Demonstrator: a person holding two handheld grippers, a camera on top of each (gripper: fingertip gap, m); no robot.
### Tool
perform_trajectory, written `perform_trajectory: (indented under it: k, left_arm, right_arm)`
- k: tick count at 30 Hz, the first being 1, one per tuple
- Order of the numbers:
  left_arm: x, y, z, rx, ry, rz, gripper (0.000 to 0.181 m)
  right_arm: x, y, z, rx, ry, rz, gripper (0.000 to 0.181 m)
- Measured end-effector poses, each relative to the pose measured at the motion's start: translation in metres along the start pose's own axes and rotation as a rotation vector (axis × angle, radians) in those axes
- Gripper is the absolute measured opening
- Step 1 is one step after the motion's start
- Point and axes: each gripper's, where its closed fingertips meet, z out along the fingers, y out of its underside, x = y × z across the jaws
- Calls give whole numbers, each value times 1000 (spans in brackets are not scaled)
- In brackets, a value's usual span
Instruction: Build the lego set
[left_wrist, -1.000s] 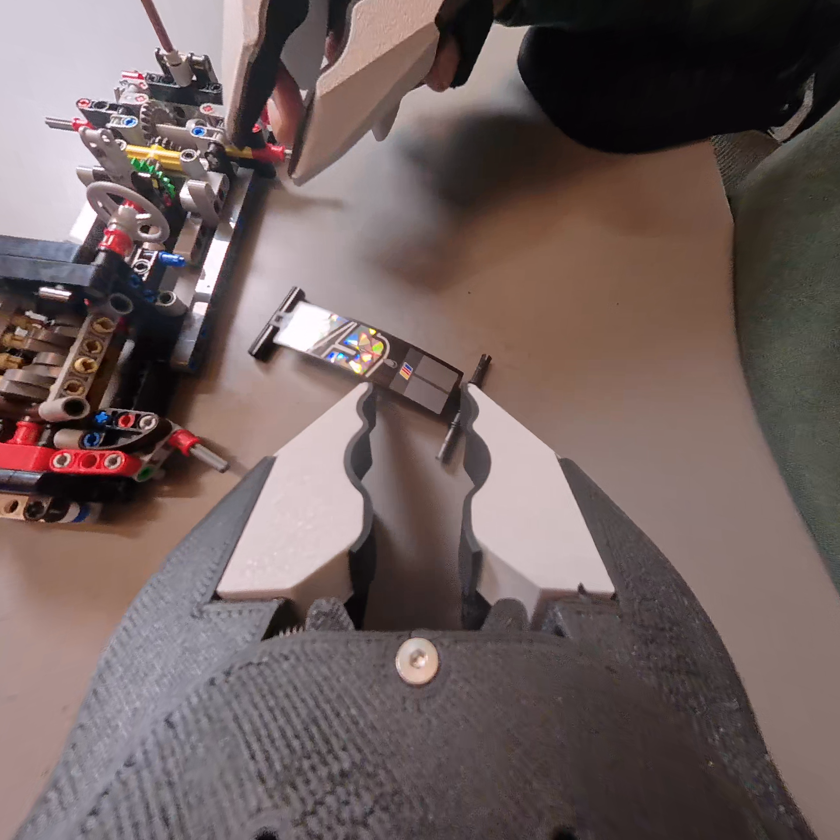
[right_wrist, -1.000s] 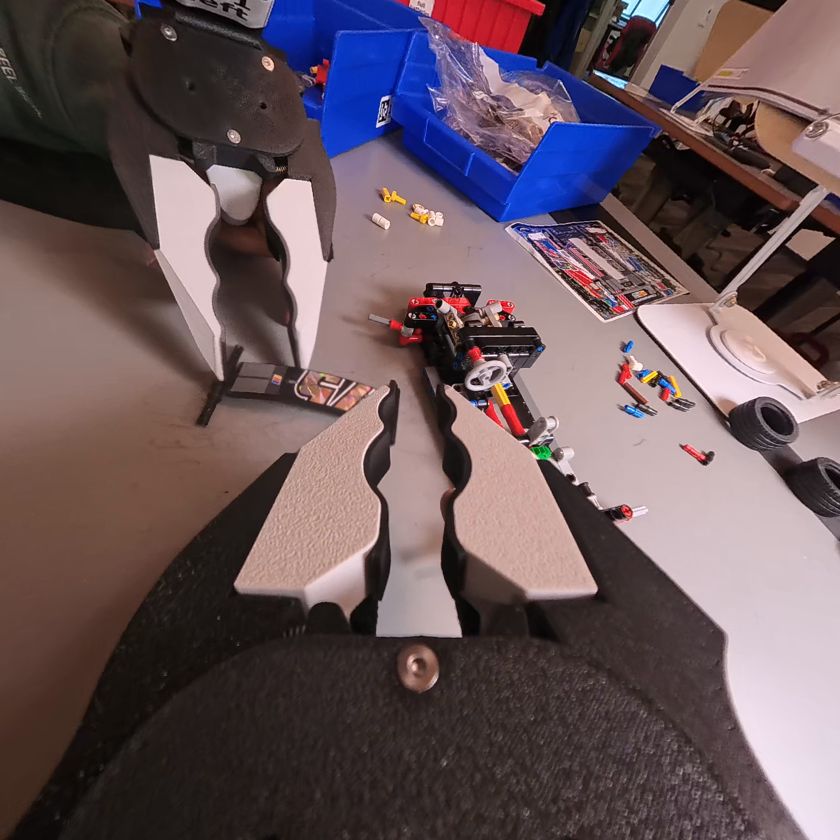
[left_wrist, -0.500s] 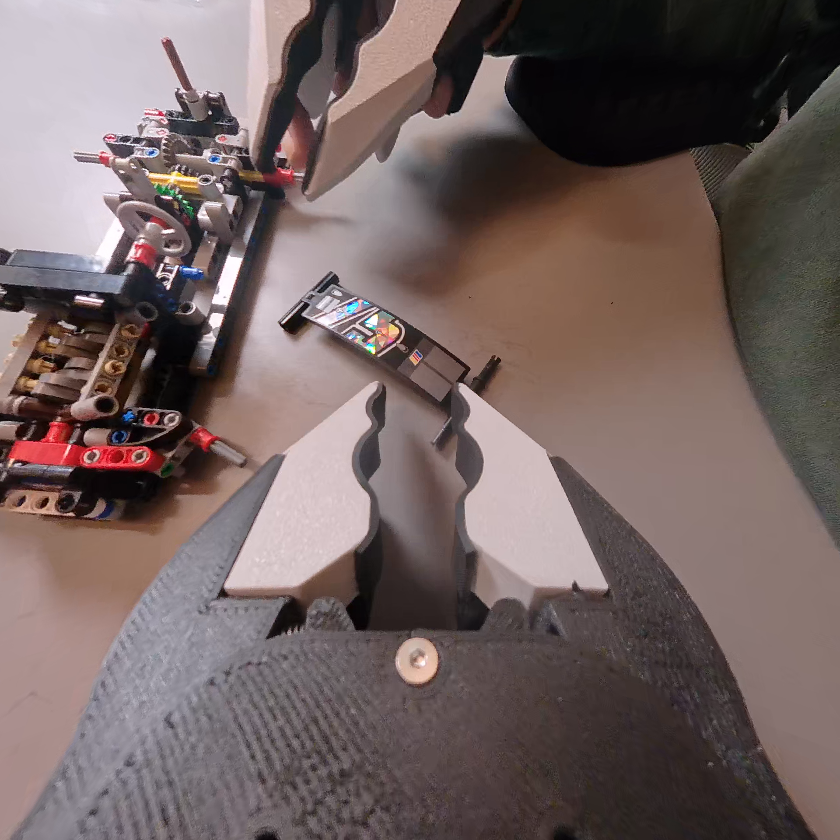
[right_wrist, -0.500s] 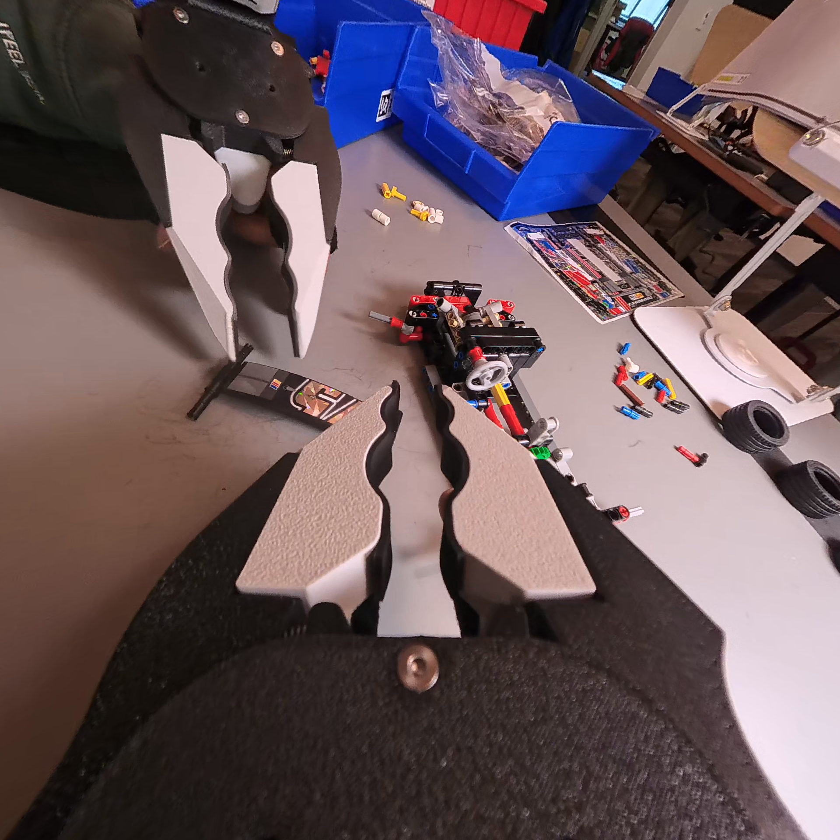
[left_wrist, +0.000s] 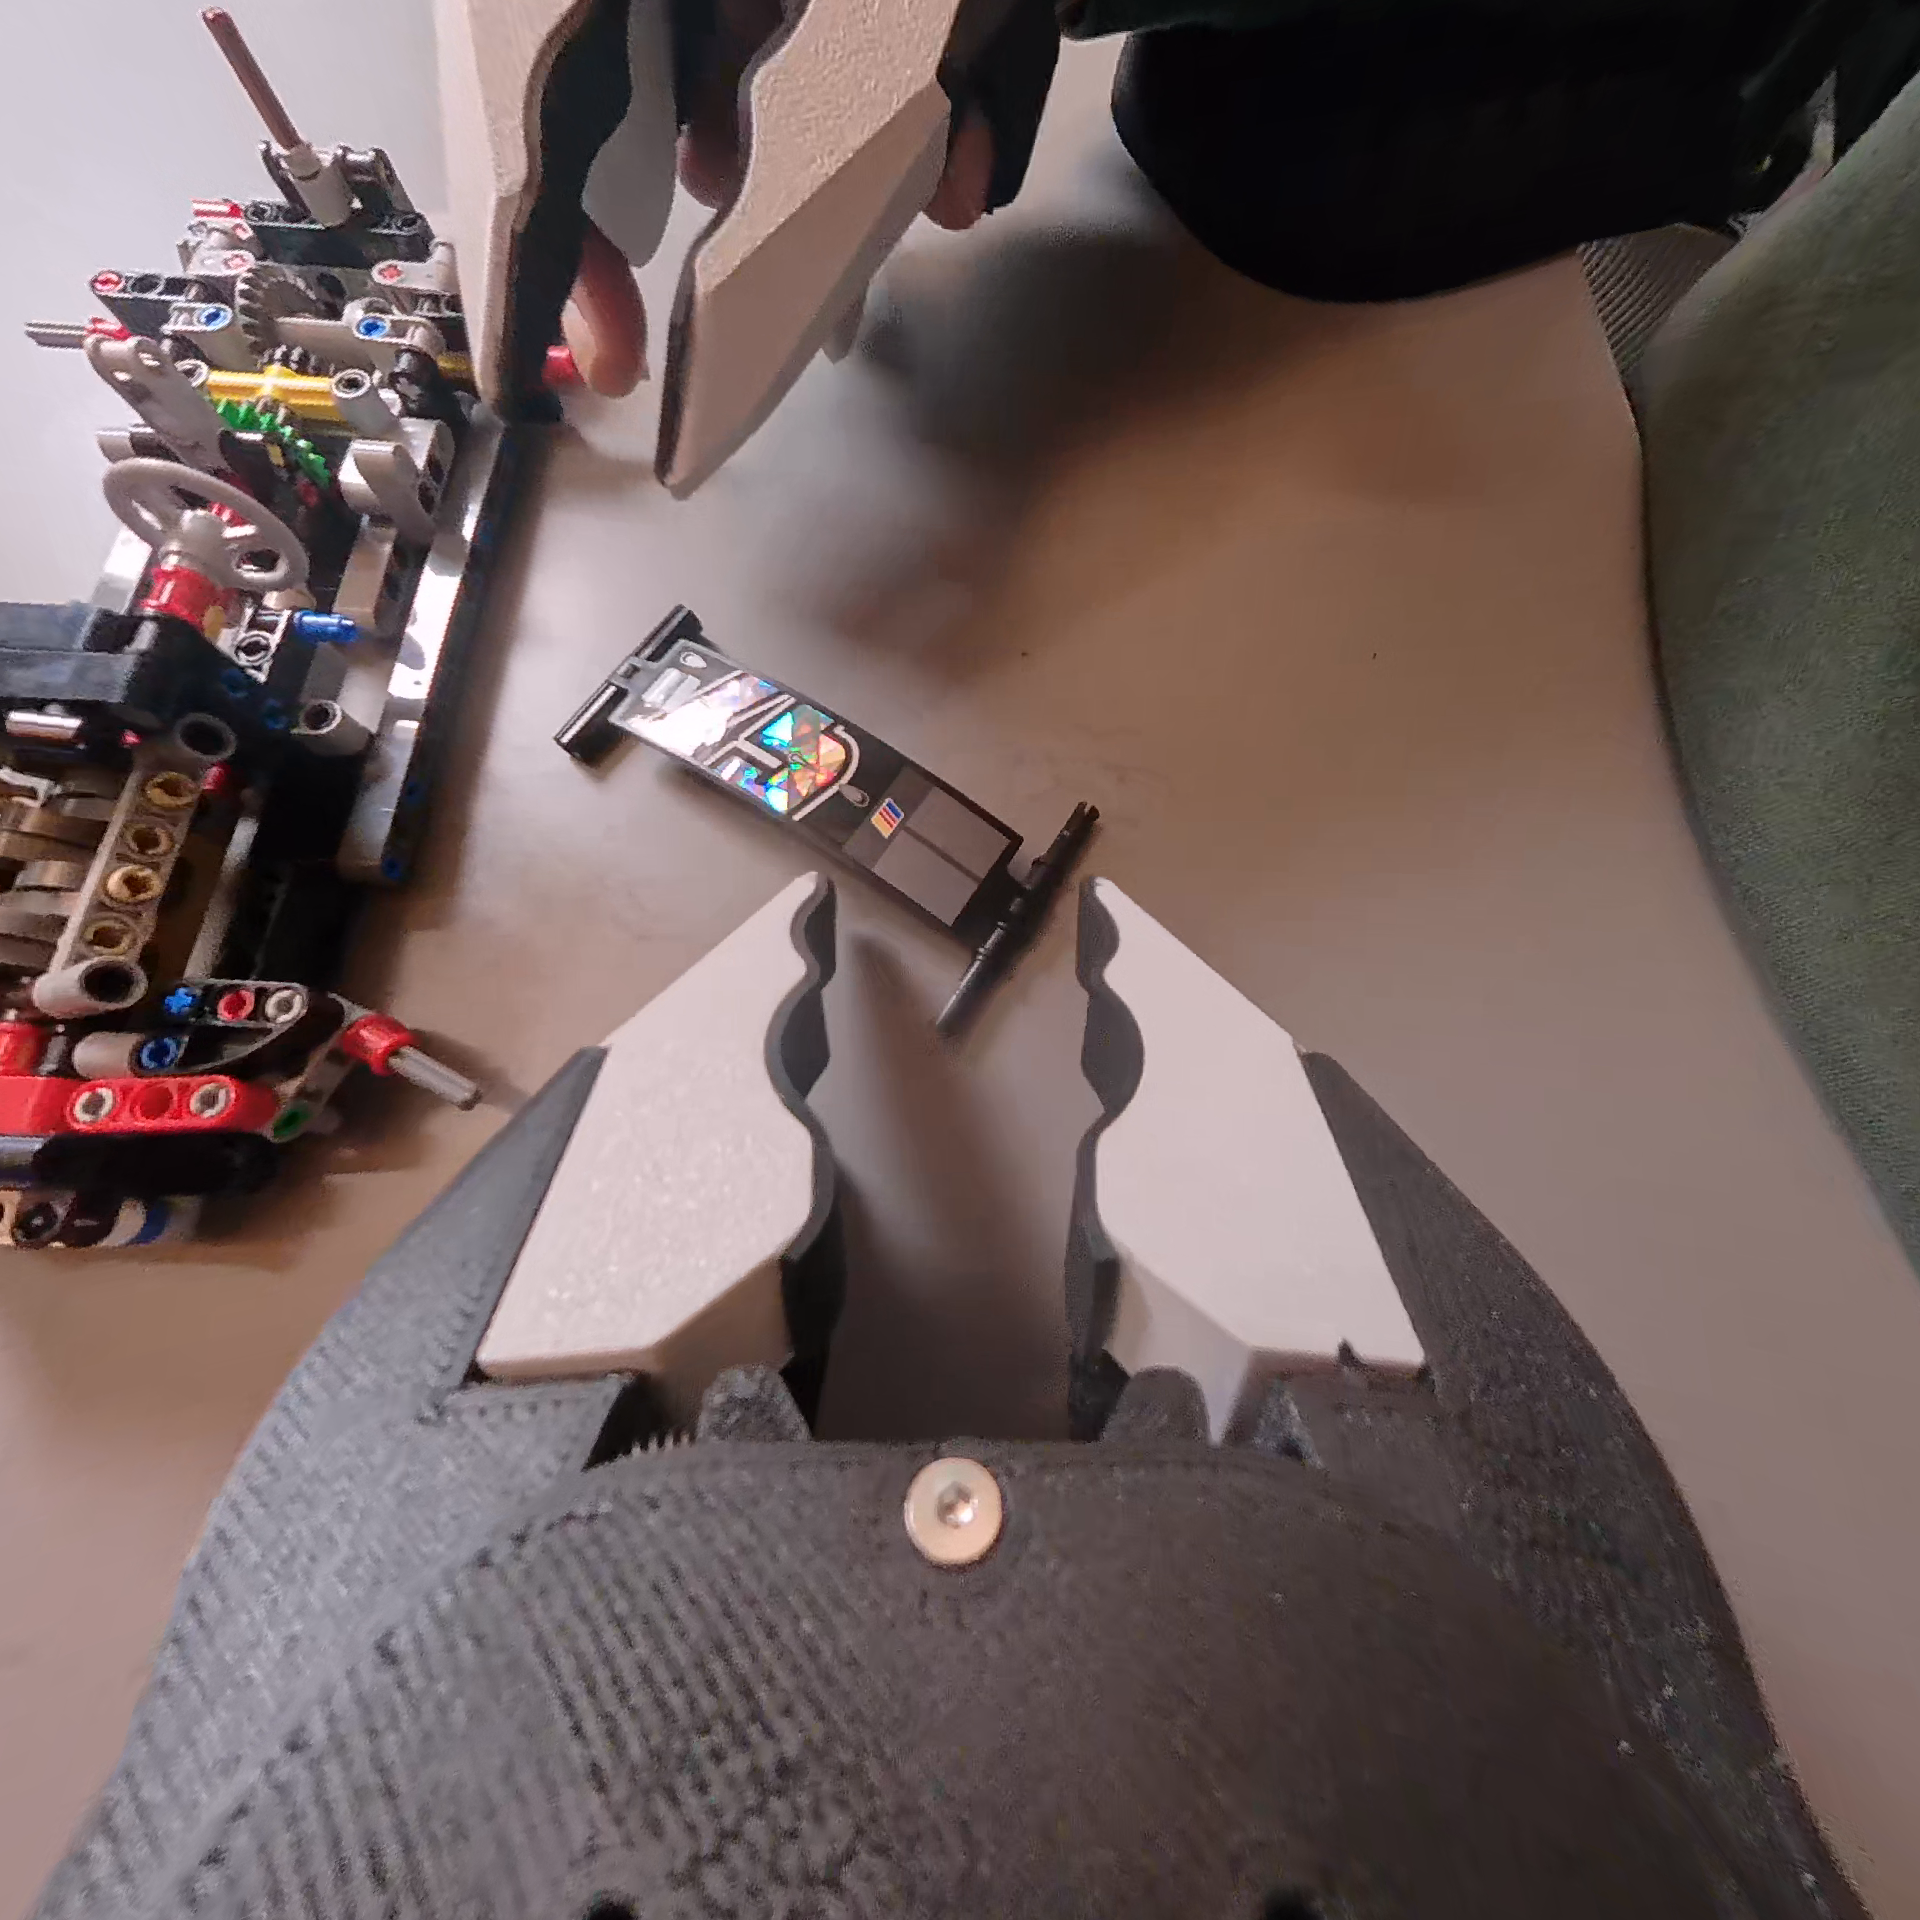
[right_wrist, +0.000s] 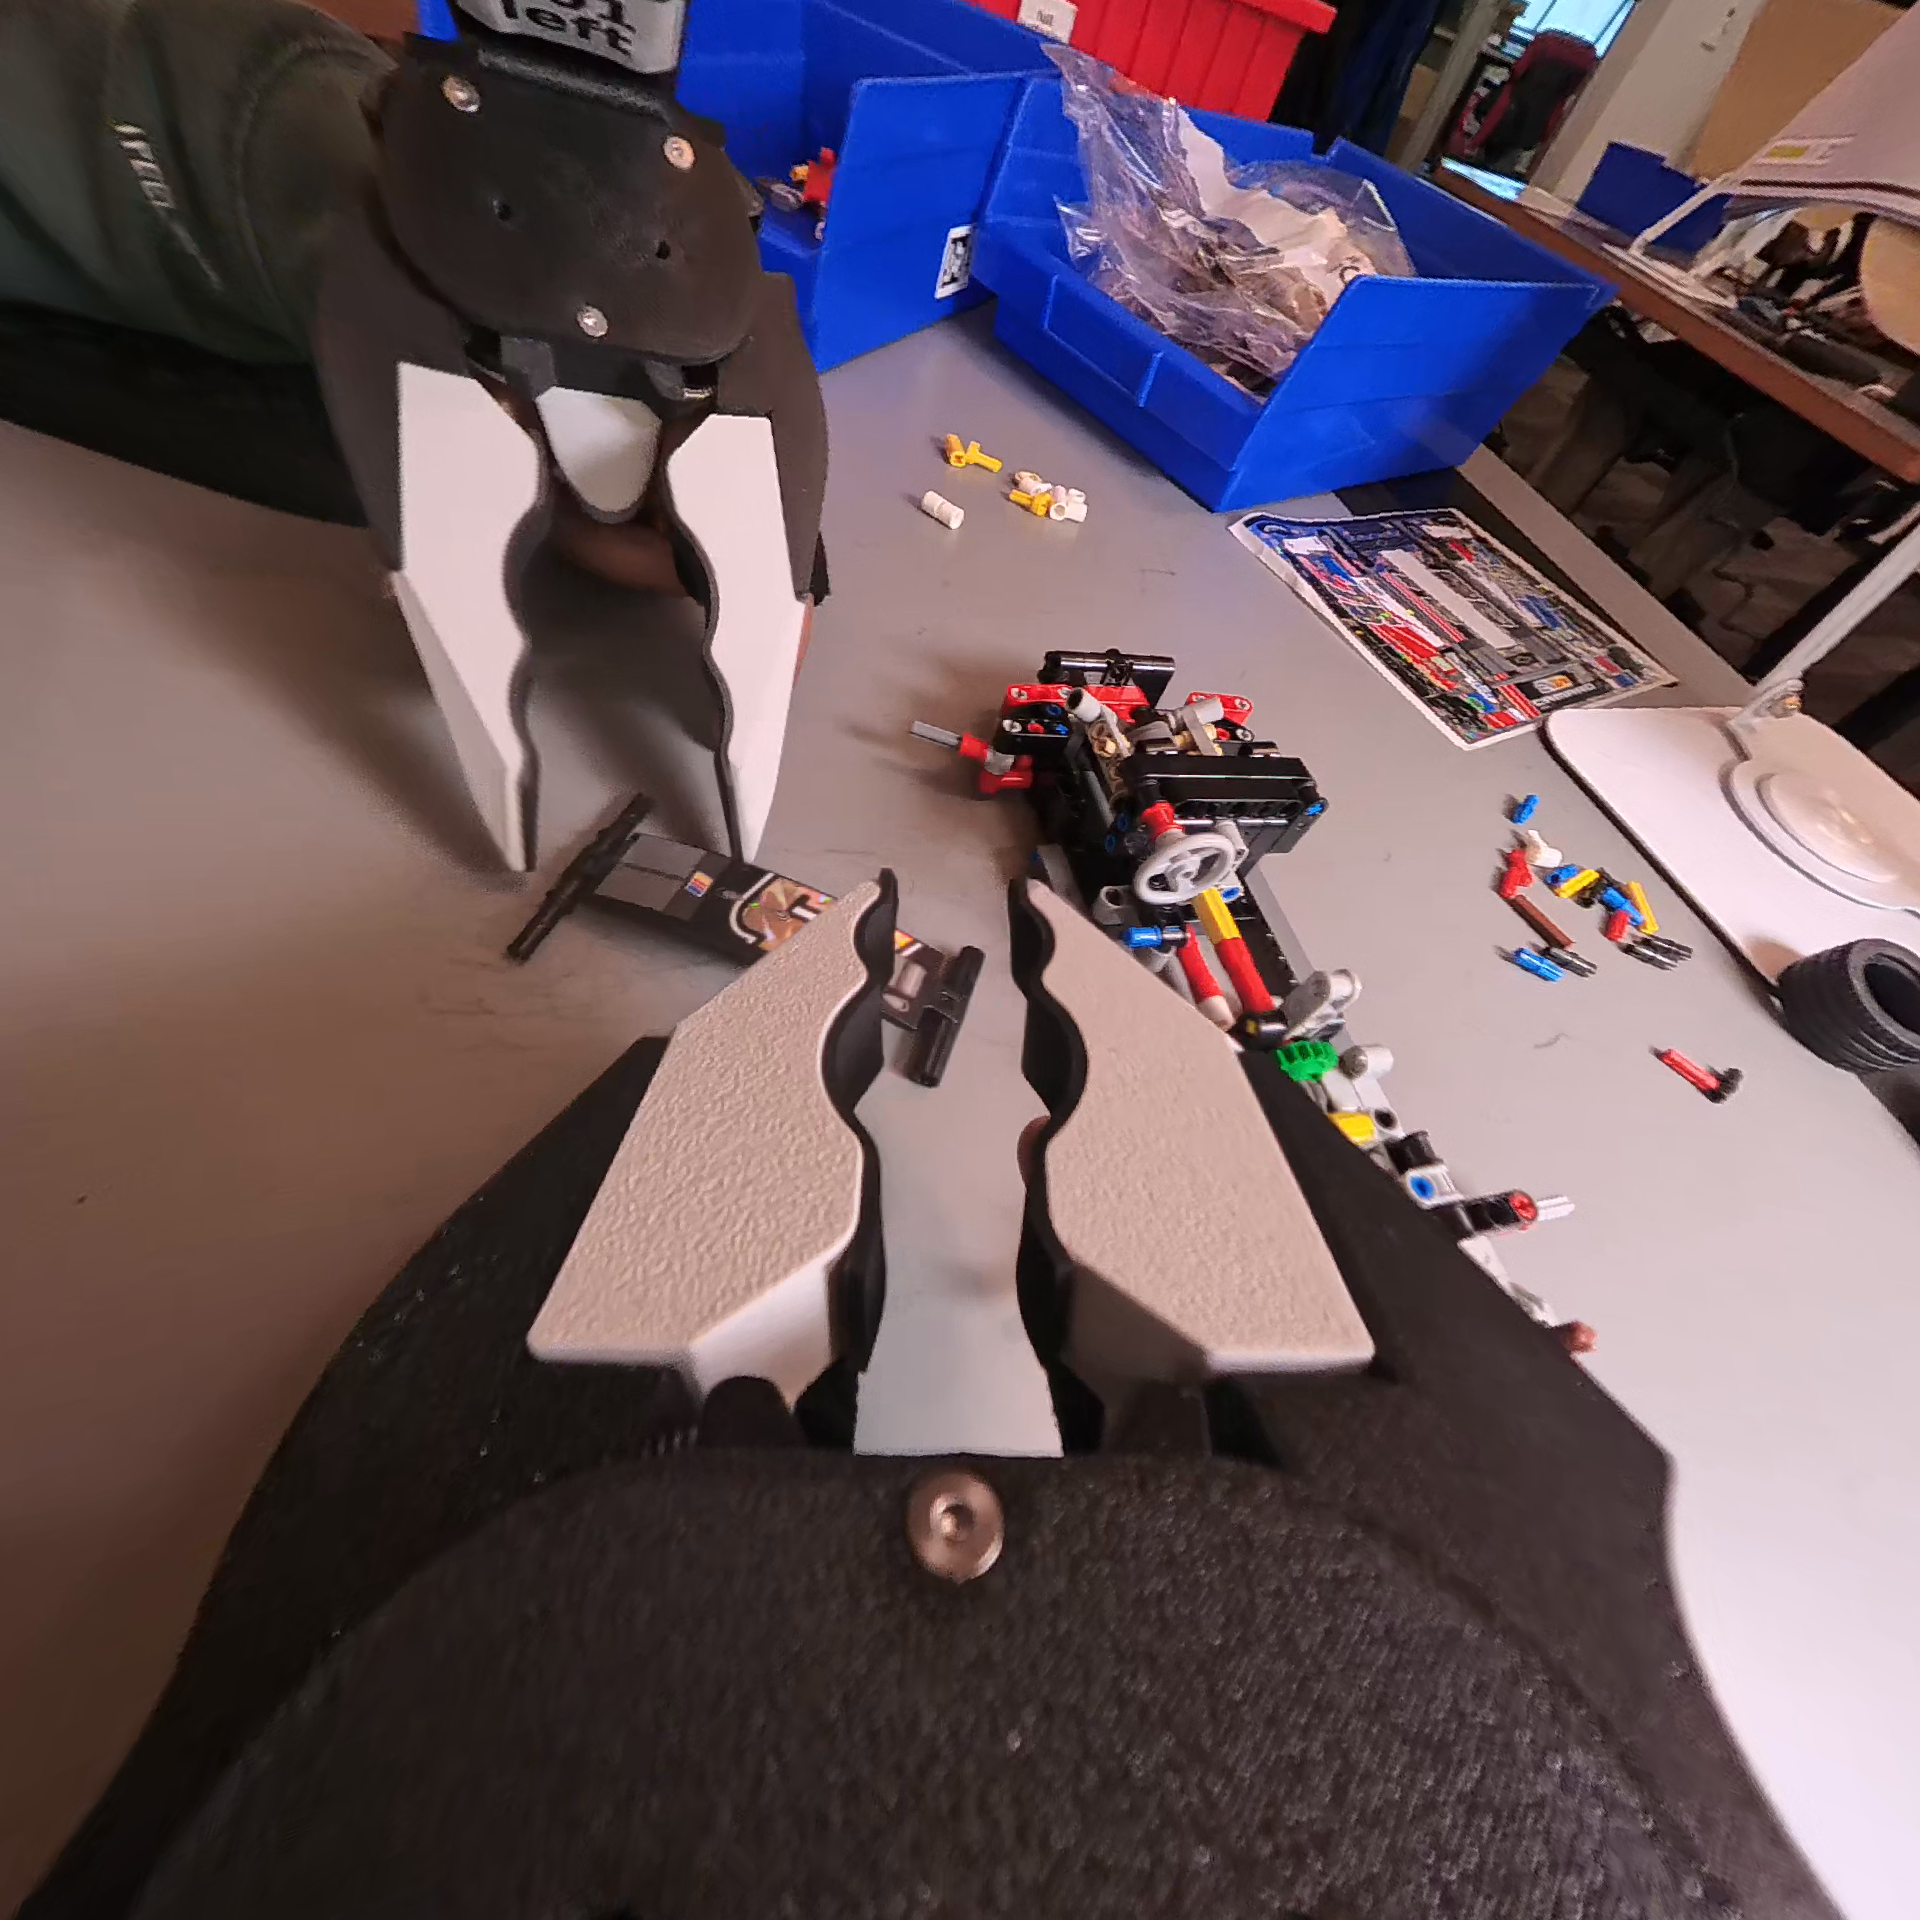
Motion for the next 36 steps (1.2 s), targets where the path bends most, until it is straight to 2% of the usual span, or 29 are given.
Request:
perform_trajectory:
  k: [6, 18, 23, 28, 31, 34, 36]
  left_arm:
    - [-2, 2, -5, 11, -8, 31, 24]
    - [-36, 0, -33, 67, -148, -4, 23]
    - [-37, 4, -34, 50, -149, 4, 23]
    - [-38, 7, -35, 34, -149, 5, 24]
    - [-41, 7, -37, 44, -159, -2, 24]
    - [-41, 7, -36, 49, -158, -7, 23]
    - [-40, 8, -35, 41, -155, -1, 23]
  right_arm:
    - [-9, 2, 2, -11, -34, -44, 23]
    - [-2, 8, 1, -37, -1, -49, 23]
    - [-13, 13, 4, -67, -65, -71, 27]
    - [-22, 27, 10, -221, -133, -239, 32]
    - [-28, 26, 16, -309, -218, -273, 54]
    - [-33, 22, 25, -351, -290, -304, 62]
    - [-37, 24, 33, -384, -334, -292, 56]
